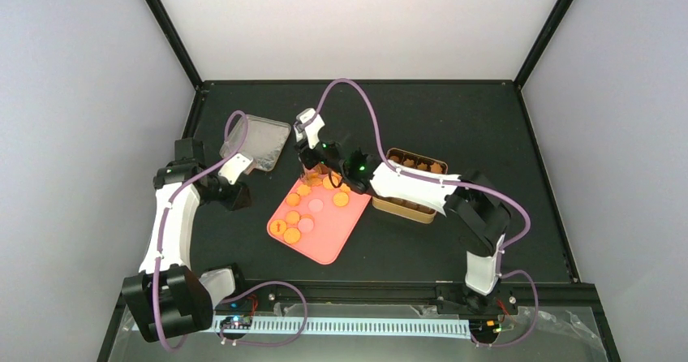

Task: Pack the cookies
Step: Pick up the fake cookies from the plate.

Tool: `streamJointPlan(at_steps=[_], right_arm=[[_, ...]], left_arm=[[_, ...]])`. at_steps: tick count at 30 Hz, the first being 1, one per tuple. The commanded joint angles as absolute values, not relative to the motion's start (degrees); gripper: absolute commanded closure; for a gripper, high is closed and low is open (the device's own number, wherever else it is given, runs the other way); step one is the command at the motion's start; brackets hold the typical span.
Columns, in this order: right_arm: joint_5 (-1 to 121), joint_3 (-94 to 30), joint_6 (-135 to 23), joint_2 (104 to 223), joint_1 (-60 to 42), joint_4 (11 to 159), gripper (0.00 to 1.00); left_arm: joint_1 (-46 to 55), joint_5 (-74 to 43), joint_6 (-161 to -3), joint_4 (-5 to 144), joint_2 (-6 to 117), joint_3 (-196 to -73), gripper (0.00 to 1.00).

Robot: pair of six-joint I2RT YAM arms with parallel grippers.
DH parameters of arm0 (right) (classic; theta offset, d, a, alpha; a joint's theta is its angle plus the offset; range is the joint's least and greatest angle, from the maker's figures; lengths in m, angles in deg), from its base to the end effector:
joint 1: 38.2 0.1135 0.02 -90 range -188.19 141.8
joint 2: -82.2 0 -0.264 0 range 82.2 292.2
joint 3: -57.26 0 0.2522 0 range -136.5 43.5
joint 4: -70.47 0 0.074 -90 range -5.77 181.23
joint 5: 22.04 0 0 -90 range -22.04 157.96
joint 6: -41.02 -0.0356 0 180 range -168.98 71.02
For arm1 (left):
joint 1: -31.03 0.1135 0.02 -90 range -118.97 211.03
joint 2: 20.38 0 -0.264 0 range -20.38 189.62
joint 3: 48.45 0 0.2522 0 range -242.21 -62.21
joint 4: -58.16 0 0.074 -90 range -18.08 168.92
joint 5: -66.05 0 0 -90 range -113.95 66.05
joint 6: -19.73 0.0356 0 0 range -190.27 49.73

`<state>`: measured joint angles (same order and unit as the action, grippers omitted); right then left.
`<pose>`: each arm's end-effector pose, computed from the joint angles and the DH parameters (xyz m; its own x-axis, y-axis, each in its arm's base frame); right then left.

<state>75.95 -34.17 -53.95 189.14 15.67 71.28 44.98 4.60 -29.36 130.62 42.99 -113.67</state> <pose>0.2663 0.3563 0.2679 -0.2275 -0.1662 -0.9595 -0.7041 0.7087 0.0442 0.1872 0.0290 0.2583 -0.7297 0.4115 -0.5461 0.5559 0.8221 -0.1233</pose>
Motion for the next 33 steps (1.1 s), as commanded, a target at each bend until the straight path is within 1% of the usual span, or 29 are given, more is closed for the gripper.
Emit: streamJointPlan(at_steps=[1,6,15,23,25,28,29,30,33], right_arm=[[74.5,-36.8,-54.0,191.1,15.2,70.4,0.66],[74.6,-38.8,-53.9,192.8,15.0,71.0,0.69],[74.8,-40.0,-54.7,193.7,14.5,71.5,0.80],[74.9,-40.7,-55.7,192.3,13.5,72.8,0.95],[74.7,-40.7,-55.9,191.8,13.2,72.7,0.97],[74.4,-40.7,-55.7,191.5,13.0,72.7,0.96],[74.0,-40.7,-55.6,191.5,13.0,72.6,0.92],[73.3,-40.6,-55.6,191.6,13.1,72.4,0.86],[71.6,-40.6,-55.6,192.0,13.1,71.7,0.77]], left_arm=[[45.9,5.0,-27.7,132.3,42.6,-113.8,0.58],[46.5,4.9,-27.3,132.5,42.6,-113.8,0.58],[47.0,5.7,-27.4,132.4,43.2,-113.8,0.59],[47.0,6.2,-27.6,132.6,42.9,-113.8,0.59],[47.0,6.3,-27.6,132.7,42.8,-113.7,0.59],[46.9,6.4,-27.5,132.7,42.7,-113.6,0.59],[46.9,6.3,-27.5,132.7,42.7,-113.7,0.59],[46.9,6.3,-27.4,132.7,42.7,-113.7,0.59],[46.9,6.3,-27.3,132.8,42.8,-113.8,0.59]])
